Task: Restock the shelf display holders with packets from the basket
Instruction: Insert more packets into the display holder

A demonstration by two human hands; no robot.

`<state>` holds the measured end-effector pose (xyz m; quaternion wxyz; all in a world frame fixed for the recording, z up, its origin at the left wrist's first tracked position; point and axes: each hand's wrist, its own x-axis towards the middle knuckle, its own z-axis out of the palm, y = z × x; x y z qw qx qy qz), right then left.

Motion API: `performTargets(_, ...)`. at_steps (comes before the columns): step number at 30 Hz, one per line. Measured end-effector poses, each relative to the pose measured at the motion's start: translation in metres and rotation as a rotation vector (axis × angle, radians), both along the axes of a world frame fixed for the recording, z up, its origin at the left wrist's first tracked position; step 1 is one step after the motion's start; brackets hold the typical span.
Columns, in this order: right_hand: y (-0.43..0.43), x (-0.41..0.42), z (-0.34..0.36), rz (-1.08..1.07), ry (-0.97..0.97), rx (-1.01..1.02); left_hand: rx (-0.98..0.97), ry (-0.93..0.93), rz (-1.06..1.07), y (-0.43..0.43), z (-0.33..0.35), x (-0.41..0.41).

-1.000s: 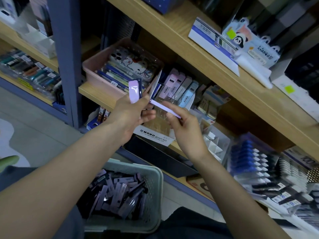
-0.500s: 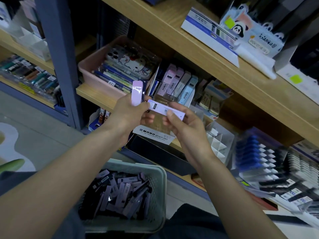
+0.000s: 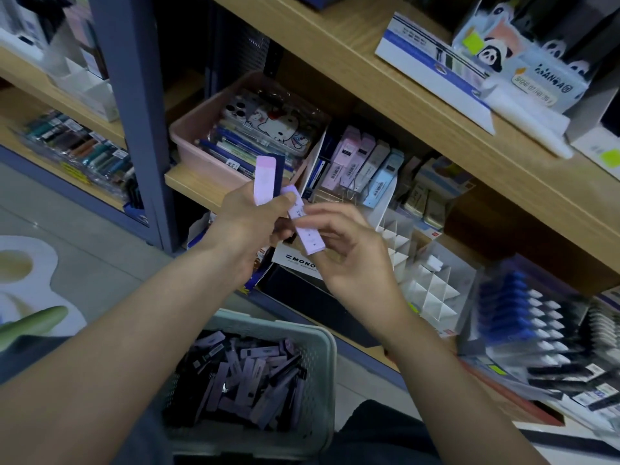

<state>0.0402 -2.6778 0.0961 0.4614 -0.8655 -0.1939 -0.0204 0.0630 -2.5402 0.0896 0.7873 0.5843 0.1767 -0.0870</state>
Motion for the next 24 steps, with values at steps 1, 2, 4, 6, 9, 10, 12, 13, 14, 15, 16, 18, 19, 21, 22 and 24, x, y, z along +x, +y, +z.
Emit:
performTargets(1, 0.001, 0.001, 0.003, -0.003, 0.092, 0.018, 0.032, -0.019, -0.007, 0.001, 0.000, 0.000)
performTargets(2, 0.002, 0.002, 0.006, -0.018, 0.196, 0.058, 0.062, -0.041, -0.018, 0.002, 0.002, -0.001)
performTargets(4, 0.004, 0.005, 0.013, -0.092, 0.422, 0.235, 0.113, -0.080, -0.040, 0.001, 0.003, -0.002)
performTargets(6, 0.005, 0.007, 0.017, -0.157, 0.609, 0.400, 0.152, -0.125, -0.067, 0.001, 0.004, -0.004)
performTargets(9, 0.007, 0.004, 0.016, -0.182, 0.619, 0.326, 0.237, -0.183, -0.095, 0.001, 0.006, -0.006)
performTargets(10, 0.008, 0.004, 0.015, -0.184, 0.564, 0.258, 0.247, -0.187, -0.110, 0.002, 0.007, -0.006)
performTargets(12, 0.007, 0.005, 0.013, -0.181, 0.459, 0.100, 0.255, -0.187, -0.139, 0.002, 0.008, -0.007)
performTargets(13, 0.006, 0.006, 0.012, -0.163, 0.440, 0.045, 0.274, -0.186, -0.151, 0.002, 0.008, -0.007)
performTargets(14, 0.005, 0.008, 0.013, -0.152, 0.433, 0.019, 0.292, -0.186, -0.153, 0.001, 0.008, -0.008)
performTargets(15, 0.003, 0.010, 0.014, -0.158, 0.414, 0.020, 0.298, -0.189, -0.146, 0.001, 0.007, -0.008)
performTargets(16, 0.001, 0.013, 0.015, -0.192, 0.361, 0.028, 0.296, -0.192, -0.137, 0.001, 0.008, -0.008)
performTargets(18, -0.005, 0.022, 0.017, -0.335, 0.182, 0.036, 0.288, -0.184, -0.120, 0.000, 0.007, -0.007)
performTargets(19, -0.008, 0.028, 0.017, -0.417, 0.092, 0.049, 0.284, -0.176, -0.114, 0.000, 0.008, -0.006)
performTargets(21, -0.015, 0.040, 0.016, -0.553, -0.046, 0.094, 0.275, -0.156, -0.111, -0.001, 0.008, -0.007)
performTargets(22, -0.018, 0.046, 0.014, -0.609, -0.096, 0.106, 0.269, -0.147, -0.115, -0.002, 0.008, -0.007)
performTargets(24, -0.023, 0.057, 0.009, -0.688, -0.192, 0.092, 0.268, -0.133, -0.134, -0.003, 0.008, -0.008)
